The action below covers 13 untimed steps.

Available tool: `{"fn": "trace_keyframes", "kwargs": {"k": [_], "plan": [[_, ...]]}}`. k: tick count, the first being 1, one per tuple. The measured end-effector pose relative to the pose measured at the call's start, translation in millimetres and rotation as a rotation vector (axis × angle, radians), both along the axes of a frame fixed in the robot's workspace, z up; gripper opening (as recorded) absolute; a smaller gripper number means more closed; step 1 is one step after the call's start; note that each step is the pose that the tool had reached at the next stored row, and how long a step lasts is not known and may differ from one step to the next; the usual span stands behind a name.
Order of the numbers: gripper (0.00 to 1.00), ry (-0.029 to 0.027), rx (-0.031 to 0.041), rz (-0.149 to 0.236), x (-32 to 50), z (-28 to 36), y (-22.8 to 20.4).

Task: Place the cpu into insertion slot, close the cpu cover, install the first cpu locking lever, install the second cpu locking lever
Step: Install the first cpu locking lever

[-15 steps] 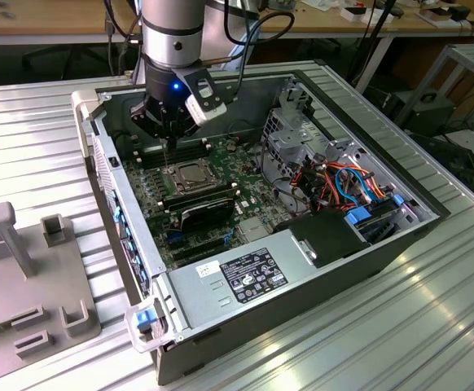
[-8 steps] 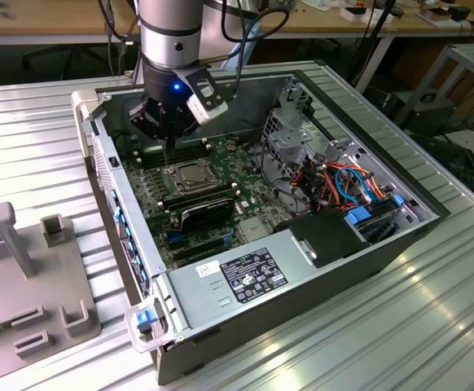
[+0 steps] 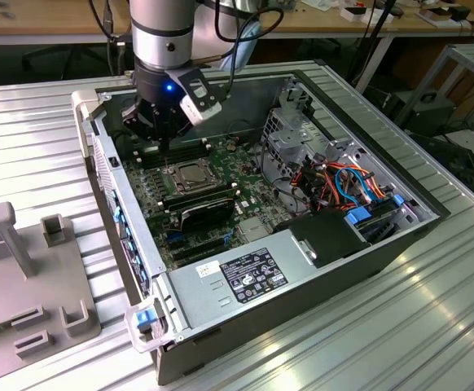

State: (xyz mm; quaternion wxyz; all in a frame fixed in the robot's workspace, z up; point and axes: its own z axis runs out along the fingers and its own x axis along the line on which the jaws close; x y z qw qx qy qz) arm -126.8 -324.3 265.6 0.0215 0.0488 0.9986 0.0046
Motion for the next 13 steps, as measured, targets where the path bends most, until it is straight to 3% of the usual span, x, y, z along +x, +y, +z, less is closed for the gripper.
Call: {"fn": "trace_keyframes", "kwargs": {"k": [13], "plan": [[0.11,-0.0001,0.0001,0.007,-5.3,-0.2,2.1]]}}
